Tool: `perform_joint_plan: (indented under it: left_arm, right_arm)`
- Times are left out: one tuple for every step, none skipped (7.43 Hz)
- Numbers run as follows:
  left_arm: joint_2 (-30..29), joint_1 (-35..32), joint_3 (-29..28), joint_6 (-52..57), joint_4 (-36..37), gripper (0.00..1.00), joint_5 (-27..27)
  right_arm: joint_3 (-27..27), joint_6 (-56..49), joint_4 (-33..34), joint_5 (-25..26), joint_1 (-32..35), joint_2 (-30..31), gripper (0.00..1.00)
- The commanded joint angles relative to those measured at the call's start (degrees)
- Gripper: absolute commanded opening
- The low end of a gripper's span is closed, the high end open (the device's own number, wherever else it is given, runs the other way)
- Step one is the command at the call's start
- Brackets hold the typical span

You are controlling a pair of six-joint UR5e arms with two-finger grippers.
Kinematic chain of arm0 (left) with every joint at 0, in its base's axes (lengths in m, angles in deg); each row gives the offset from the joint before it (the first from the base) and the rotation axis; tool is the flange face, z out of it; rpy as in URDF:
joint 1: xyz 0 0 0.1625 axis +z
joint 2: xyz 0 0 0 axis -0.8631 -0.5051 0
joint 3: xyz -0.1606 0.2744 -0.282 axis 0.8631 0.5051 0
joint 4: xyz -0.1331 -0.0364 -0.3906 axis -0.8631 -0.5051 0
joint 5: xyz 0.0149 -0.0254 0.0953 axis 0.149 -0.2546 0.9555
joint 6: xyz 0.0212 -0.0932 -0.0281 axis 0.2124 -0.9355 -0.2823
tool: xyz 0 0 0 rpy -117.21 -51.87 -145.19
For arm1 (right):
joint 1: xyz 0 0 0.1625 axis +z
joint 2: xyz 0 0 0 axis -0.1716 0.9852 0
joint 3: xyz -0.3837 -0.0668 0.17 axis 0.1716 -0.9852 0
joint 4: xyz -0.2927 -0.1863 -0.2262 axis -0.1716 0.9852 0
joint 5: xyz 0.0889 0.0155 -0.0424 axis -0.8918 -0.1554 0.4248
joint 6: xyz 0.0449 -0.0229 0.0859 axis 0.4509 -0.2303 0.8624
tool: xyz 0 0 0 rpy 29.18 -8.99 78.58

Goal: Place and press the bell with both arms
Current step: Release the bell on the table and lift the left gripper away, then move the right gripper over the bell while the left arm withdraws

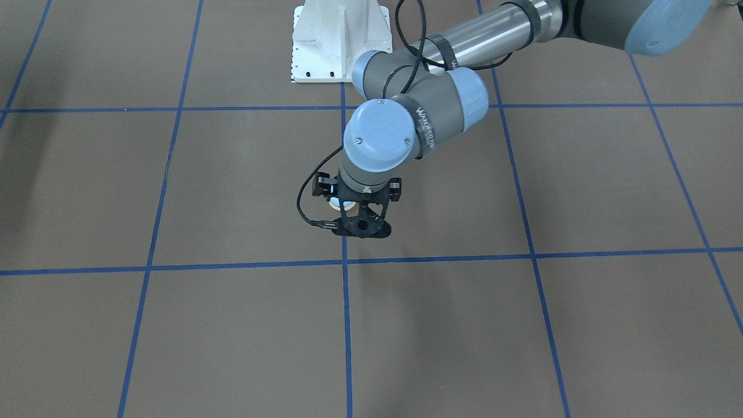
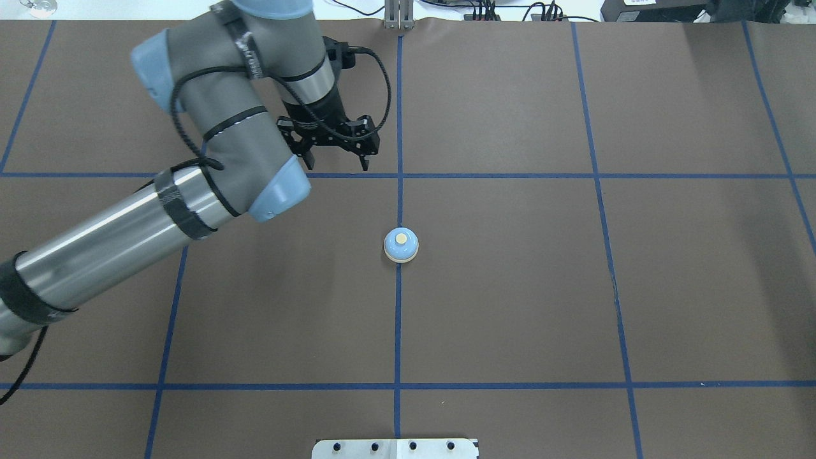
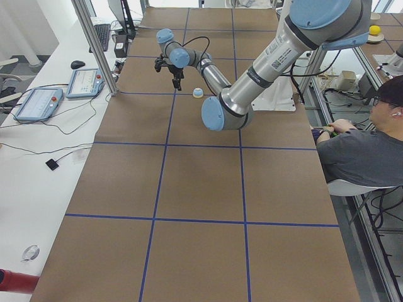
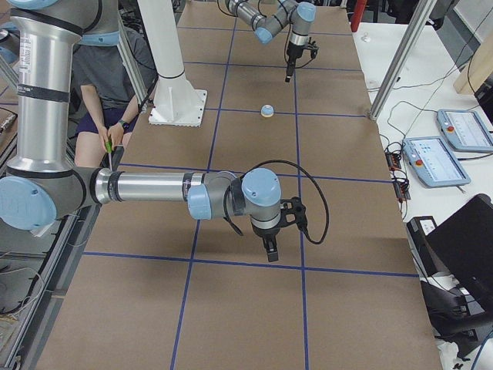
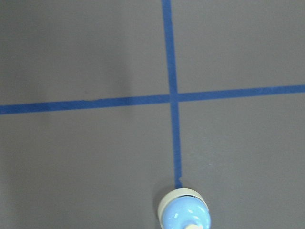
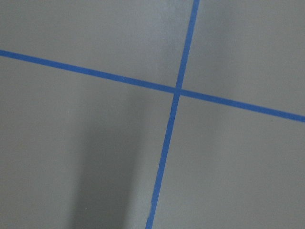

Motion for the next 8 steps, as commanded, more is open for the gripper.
perform_joint_plan:
  left_arm:
    - [14.2, -5.9, 10.5, 12.0, 0.0, 0.99, -0.1]
    - [20.6, -8.6, 14.2, 19.4, -0.1, 0.99, -0.1]
    - [26.6, -11.6, 17.4, 25.0, -0.1, 0.99, -0.1]
    - [31.7, -14.8, 18.8, 30.7, -0.4, 0.99, -0.1]
    - [36.0, -17.3, 19.7, 37.7, -0.5, 1.00, -0.1]
    - [40.2, -20.4, 19.1, 45.2, -0.5, 1.00, -0.1]
    - [43.9, -24.0, 17.8, 53.7, -0.8, 1.00, -0.1]
    - [46.3, -29.4, 16.3, 62.5, -0.4, 1.00, -0.1]
  right_arm:
    - [0.4, 2.1, -7.8, -3.2, -2.8, -0.6, 1.00]
    - [1.1, 3.8, -7.9, -7.6, -3.5, -1.1, 1.00]
    - [3.1, 6.7, -8.9, -7.9, -5.6, -1.8, 1.00]
    - [5.9, 14.9, -9.0, -7.5, -9.7, -3.9, 1.00]
    - [9.1, 23.0, -9.0, -5.2, -15.0, -6.3, 1.00]
    - [10.9, 32.0, -9.0, -3.5, -20.0, -9.8, 1.00]
    - [11.2, 38.0, -8.9, -1.4, -23.8, -13.8, 1.00]
    - [11.3, 45.7, -8.6, 1.3, -28.8, -18.1, 1.00]
